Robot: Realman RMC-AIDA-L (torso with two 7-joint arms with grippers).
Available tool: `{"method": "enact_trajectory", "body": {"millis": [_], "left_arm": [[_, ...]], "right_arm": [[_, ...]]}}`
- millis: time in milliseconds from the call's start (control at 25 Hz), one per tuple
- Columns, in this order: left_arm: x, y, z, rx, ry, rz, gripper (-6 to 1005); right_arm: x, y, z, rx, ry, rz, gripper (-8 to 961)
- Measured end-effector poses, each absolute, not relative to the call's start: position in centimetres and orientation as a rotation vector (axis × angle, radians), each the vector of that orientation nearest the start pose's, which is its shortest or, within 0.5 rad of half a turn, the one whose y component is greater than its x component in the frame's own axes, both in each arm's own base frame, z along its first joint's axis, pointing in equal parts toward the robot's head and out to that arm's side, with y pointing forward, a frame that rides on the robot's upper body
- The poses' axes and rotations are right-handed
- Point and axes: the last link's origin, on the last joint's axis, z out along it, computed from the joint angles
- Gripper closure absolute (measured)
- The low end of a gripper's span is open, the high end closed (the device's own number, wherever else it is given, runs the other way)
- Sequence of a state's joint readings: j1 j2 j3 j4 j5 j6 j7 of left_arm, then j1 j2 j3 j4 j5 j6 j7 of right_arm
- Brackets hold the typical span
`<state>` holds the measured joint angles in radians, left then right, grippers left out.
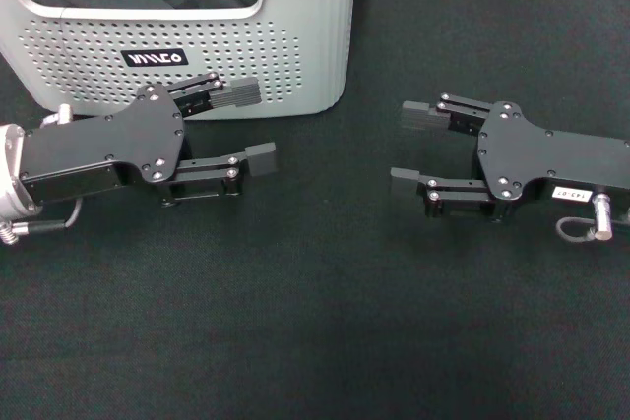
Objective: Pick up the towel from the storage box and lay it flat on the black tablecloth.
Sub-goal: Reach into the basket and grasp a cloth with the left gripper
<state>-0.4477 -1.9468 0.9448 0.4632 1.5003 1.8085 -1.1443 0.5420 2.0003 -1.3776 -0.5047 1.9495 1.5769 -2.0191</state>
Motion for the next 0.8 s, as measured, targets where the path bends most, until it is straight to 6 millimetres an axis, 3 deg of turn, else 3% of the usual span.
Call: {"method": "enact_trajectory", "body": {"millis": [520,800], "left_arm": [[-25.7,29.2,3.2,-2.691,-0.359,-1.191,200],[-24.3,31.1,5.0,-2.581,-0.481,-1.305,215]], "right_arm": [[19.8,31.7,-2.6,-2.791,0.25,1.177,155],[19.9,31.6,-2.6,-2.788,0.242,1.175,155]]}}
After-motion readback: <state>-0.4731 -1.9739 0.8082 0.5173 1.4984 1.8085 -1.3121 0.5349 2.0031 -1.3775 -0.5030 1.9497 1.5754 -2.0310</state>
